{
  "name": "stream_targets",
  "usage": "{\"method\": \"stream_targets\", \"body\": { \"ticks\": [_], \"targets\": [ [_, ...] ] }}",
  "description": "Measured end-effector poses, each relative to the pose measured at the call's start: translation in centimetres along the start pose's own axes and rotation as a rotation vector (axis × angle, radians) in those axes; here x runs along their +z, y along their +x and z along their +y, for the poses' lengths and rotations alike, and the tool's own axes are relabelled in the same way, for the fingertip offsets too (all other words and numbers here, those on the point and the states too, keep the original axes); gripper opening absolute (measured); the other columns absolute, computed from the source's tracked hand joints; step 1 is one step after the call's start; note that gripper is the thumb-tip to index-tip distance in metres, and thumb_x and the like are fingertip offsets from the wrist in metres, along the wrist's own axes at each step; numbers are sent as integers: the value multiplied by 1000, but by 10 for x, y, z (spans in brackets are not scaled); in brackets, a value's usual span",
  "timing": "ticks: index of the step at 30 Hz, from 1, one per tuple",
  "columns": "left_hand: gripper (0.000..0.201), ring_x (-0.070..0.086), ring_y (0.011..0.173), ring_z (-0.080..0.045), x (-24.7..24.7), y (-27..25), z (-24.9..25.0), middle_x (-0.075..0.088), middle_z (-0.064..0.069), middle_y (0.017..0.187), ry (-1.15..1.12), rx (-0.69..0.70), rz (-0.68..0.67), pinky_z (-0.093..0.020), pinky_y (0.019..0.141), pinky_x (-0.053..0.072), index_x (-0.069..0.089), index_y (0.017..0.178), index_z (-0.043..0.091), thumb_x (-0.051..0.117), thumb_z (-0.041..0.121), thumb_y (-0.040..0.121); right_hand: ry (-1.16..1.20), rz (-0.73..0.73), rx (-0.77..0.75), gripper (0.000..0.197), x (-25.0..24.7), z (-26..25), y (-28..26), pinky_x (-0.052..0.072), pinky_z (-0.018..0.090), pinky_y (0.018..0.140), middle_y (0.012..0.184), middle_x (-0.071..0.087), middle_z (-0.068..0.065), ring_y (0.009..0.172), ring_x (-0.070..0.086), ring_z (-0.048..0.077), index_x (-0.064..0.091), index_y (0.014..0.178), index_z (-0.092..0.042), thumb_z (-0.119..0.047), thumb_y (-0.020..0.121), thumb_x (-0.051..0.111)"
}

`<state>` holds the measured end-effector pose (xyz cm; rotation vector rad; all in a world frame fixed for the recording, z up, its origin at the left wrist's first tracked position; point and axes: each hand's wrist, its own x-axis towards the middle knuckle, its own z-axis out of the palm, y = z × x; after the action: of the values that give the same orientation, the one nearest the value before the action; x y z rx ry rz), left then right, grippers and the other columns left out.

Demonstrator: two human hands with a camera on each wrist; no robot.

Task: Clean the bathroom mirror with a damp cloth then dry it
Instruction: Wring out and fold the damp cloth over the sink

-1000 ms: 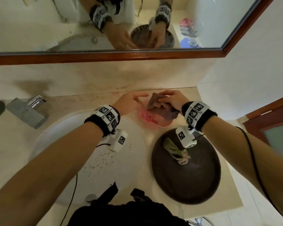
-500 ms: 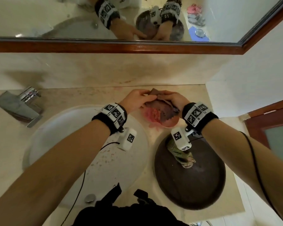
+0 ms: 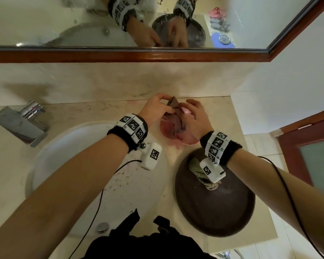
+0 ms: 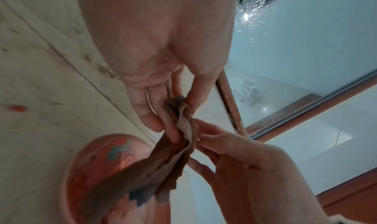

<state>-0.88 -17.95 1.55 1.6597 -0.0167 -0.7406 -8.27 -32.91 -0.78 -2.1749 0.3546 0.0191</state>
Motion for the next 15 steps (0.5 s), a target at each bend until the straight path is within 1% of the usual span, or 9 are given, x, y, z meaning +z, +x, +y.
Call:
{"method": "stream_targets", "body": {
  "ticks": [1, 3, 6, 8, 10, 11, 13, 14, 15],
  "targets": [
    [45, 66, 79, -28, 0, -2, 3, 67, -18, 92, 1, 15, 6, -41, 74, 59, 58, 122, 9, 69, -8, 82, 11, -20, -33, 53, 0, -3, -4, 35, 39, 111, 141, 38, 6, 131, 38, 21, 57, 130, -14, -26, 79, 59],
    [42, 67, 88, -29, 1, -6, 10, 68, -20, 105, -26, 31, 13, -45, 84, 58, 57, 118, 11, 69, -8, 82, -6, -77, -94, 71, -2, -10, -9, 35, 32, 109, 139, 37, 7, 126, 39, 17, 47, 139, -10, -30, 73, 64],
    [41, 70, 94, -34, 3, -14, 21, 68, -24, 113, -90, 37, -2, -46, 88, 58, 56, 121, 9, 69, -6, 85, 32, -108, -131, 77, -3, -18, -13, 36, 24, 105, 136, 37, 2, 121, 43, 13, 37, 145, -11, -23, 78, 74],
    [42, 70, 94, -36, 3, -20, 28, 68, -24, 112, -140, 49, -34, -40, 84, 59, 54, 126, 5, 66, -5, 87, 109, -73, -121, 72, -4, -24, -14, 42, 22, 99, 128, 44, 0, 114, 50, 13, 42, 141, -16, -19, 77, 76],
    [33, 69, 93, -34, 3, -27, 34, 67, -25, 111, -175, 74, -67, -36, 82, 59, 56, 123, 3, 60, -3, 91, 205, -20, -76, 55, -7, -31, -16, 45, 16, 88, 114, 56, -2, 101, 58, 4, 52, 129, -20, -11, 79, 74],
    [29, 69, 95, -34, 3, -29, 36, 67, -25, 112, -180, 85, -84, -37, 85, 59, 58, 122, 1, 58, -2, 93, 268, -4, -55, 44, -9, -34, -17, 47, 17, 84, 105, 62, -4, 93, 61, 1, 57, 120, -21, -6, 81, 70],
    [27, 70, 99, -34, 3, -32, 38, 68, -25, 113, -173, 91, -105, -39, 90, 57, 59, 122, 1, 55, 2, 96, 377, 5, -27, 27, -13, -38, -17, 52, 30, 82, 92, 69, -2, 84, 66, 9, 63, 104, -20, -2, 84, 65],
    [26, 71, 97, -31, 3, -32, 38, 69, -24, 112, -162, 91, -106, -36, 88, 58, 59, 123, 2, 55, 4, 97, 421, -2, -14, 27, -15, -38, -16, 52, 32, 82, 91, 69, -2, 83, 66, 11, 63, 102, -20, 1, 85, 63],
    [26, 72, 93, -27, 3, -32, 37, 70, -21, 110, -148, 93, -101, -32, 83, 59, 60, 122, 3, 55, 5, 97, 476, -18, -1, 31, -17, -38, -15, 51, 29, 81, 93, 69, -2, 84, 66, 10, 63, 105, -20, 4, 85, 62]
  ]
}}
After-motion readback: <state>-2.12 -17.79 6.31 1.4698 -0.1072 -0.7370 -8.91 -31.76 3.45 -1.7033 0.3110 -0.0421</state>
